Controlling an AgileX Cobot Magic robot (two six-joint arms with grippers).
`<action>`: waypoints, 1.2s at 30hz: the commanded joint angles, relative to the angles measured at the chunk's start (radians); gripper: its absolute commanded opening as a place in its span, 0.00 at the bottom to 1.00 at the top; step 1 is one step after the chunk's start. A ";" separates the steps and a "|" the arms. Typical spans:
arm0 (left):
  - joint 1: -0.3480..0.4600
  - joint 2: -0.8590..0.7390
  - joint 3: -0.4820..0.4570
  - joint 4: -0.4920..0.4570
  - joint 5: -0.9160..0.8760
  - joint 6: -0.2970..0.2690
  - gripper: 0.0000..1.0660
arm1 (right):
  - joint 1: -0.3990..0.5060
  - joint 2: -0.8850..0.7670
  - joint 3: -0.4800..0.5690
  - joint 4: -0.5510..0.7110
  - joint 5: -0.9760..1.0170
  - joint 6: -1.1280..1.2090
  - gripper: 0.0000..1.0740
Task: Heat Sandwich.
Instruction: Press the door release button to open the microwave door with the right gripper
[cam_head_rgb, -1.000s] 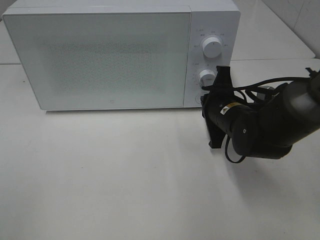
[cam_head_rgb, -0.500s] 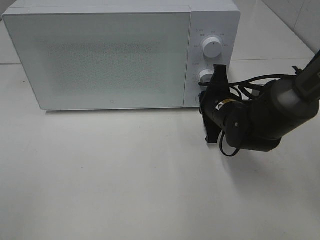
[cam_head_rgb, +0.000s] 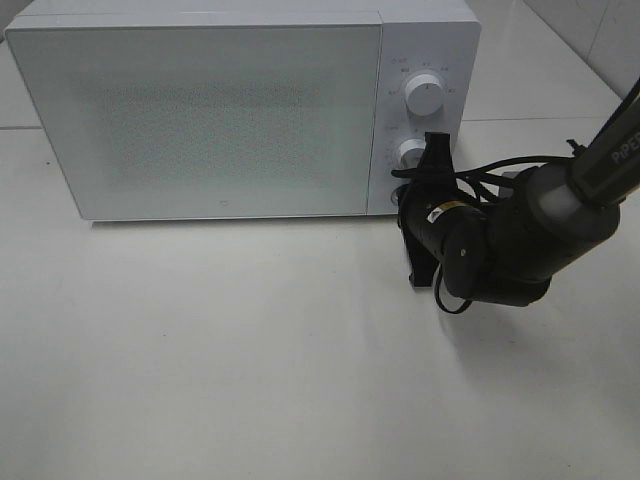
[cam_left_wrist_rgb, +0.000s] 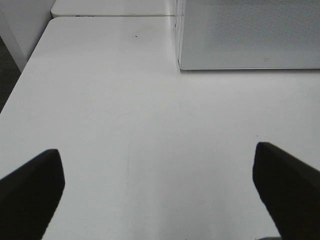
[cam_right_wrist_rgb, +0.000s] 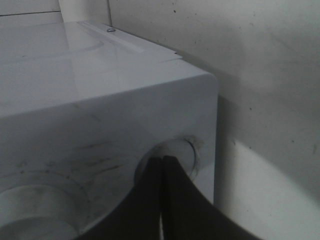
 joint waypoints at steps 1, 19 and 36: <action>-0.007 -0.022 0.004 -0.003 -0.006 0.003 0.91 | -0.002 -0.008 -0.015 0.007 -0.081 -0.024 0.00; -0.007 -0.022 0.004 -0.003 -0.006 0.003 0.91 | -0.050 0.008 -0.147 0.037 -0.058 -0.114 0.00; -0.007 -0.022 0.004 -0.003 -0.006 0.003 0.91 | -0.060 0.014 -0.201 0.029 -0.054 -0.150 0.00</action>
